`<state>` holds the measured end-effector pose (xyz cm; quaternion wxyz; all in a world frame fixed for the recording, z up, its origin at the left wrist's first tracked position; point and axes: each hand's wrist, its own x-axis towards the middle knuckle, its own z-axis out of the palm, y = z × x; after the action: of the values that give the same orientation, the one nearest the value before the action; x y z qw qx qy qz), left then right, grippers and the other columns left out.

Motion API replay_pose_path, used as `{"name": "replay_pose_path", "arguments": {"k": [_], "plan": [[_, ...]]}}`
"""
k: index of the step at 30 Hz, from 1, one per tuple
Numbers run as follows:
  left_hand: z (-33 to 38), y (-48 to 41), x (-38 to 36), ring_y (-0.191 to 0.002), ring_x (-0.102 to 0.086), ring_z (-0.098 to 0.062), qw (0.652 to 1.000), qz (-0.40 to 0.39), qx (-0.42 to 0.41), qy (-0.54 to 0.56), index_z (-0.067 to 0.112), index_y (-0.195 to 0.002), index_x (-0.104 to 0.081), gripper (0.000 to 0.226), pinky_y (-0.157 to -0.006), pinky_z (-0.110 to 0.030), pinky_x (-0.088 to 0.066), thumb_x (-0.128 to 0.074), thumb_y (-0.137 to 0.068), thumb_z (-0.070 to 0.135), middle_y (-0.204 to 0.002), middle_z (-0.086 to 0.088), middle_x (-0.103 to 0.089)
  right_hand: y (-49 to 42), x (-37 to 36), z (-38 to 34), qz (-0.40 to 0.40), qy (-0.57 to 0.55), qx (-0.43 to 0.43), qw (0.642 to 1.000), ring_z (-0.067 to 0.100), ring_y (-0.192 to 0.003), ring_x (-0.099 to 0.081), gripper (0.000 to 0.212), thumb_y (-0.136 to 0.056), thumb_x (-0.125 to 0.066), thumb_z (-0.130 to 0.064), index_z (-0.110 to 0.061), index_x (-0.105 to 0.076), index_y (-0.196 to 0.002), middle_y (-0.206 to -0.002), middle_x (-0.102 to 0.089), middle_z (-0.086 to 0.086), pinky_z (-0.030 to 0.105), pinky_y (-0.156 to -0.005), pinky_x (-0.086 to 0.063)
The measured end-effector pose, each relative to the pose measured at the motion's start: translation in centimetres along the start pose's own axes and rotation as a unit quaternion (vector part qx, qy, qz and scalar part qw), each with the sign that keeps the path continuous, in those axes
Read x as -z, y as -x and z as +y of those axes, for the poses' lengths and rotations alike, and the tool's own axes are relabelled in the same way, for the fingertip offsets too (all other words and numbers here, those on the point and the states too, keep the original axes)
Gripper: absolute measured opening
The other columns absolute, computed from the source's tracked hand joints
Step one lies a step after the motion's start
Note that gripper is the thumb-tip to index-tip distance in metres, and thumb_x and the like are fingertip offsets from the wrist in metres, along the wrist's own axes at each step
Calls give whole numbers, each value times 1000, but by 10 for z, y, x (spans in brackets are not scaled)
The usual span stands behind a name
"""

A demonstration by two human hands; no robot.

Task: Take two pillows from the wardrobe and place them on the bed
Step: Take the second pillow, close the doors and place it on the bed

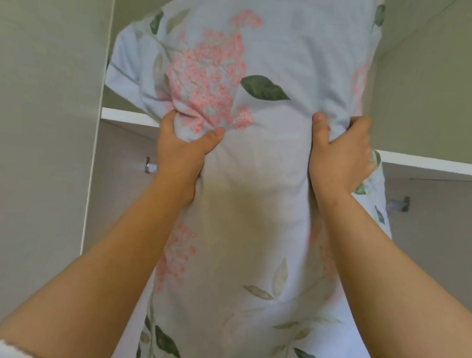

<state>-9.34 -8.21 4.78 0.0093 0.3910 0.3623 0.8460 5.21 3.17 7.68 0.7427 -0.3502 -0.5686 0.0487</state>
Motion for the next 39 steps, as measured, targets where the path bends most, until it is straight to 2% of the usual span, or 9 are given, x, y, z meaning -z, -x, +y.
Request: {"name": "replay_pose_path", "arguments": {"k": [4, 7, 13, 17, 24, 28, 32, 36, 39], "plan": [[-5, 19, 6, -96, -64, -23, 1000, -1, 12, 6, 18, -118, -49, 55, -71, -35, -59, -75, -71, 13, -111, -7, -62, 19, 15, 17, -44, -62, -17, 997, 25, -78, -48, 44, -87, -47, -51, -10, -45, -102, -84, -58, 3, 34, -65, -29], [-9, 38, 10, -98, -63, -27, 1000, 5, 21, -8, 15, -114, -52, 52, -78, -40, -57, -76, -69, 10, -112, -10, -62, 41, 29, 30, -66, -77, -48, 994, 21, -73, -43, 40, -88, -48, -48, -10, -47, -100, -76, -50, -2, 32, -65, -30], [-21, 92, 25, -94, -65, -22, 998, -8, 49, -44, 12, -107, -57, 45, -79, -34, -57, -77, -67, 7, -106, -8, -66, 95, 63, 68, -94, -97, -133, 982, 21, -77, -50, 38, -87, -52, -44, -8, -51, -100, -80, -54, -3, 31, -67, -36], [-33, 132, 38, -83, -63, -7, 994, -15, 66, -90, 27, -90, -56, 35, -73, -24, -56, -77, -67, 10, -93, 7, -64, 134, 89, 93, -110, -79, -179, 975, 20, -74, -50, 38, -87, -53, -42, -6, -53, -98, -65, -47, -10, 29, -66, -35], [-66, 201, 65, -84, -65, -15, 977, -17, 172, -129, 31, -82, -56, 33, -69, -30, -57, -78, -67, 12, -92, 3, -65, 206, 132, 142, -167, -28, -249, 954, 19, -74, -54, 30, -86, -51, -44, -15, -52, -92, -71, -53, -10, 34, -71, -44], [-88, 237, 85, -76, -65, -7, 957, -14, 241, -159, 34, -80, -57, 31, -55, -19, -53, -80, -65, 18, -86, 9, -65, 248, 153, 168, -217, 8, -304, 928, 23, -85, -57, 42, -85, -50, -46, -11, -54, -108, -88, -58, -2, 39, -77, -49], [-109, 269, 111, -76, -62, -4, 935, 0, 304, -180, 36, -80, -56, 30, -50, -13, -50, -79, -66, 23, -86, 12, -63, 288, 169, 187, -259, 31, -348, 901, 16, -64, -50, 23, -86, -50, -41, -26, -43, -69, -67, -50, -6, 30, -56, -38], [-127, 296, 148, -86, -62, -16, 904, 28, 375, -205, 29, -85, -57, 29, -71, -31, -53, -78, -66, 21, -91, 6, -63, 326, 172, 192, -300, 65, -370, 877, 13, -60, -46, 29, -88, -48, -37, -23, -38, -65, -66, -48, -3, 29, -52, -34], [-137, 307, 178, -83, -62, -14, 885, 56, 407, -218, 25, -91, -57, 33, -65, -27, -51, -78, -67, 19, -91, 6, -63, 356, 164, 192, -331, 90, -386, 857, 14, -59, -44, 31, -88, -48, -36, -22, -35, -63, -65, -46, -3, 32, -59, -36]]}}
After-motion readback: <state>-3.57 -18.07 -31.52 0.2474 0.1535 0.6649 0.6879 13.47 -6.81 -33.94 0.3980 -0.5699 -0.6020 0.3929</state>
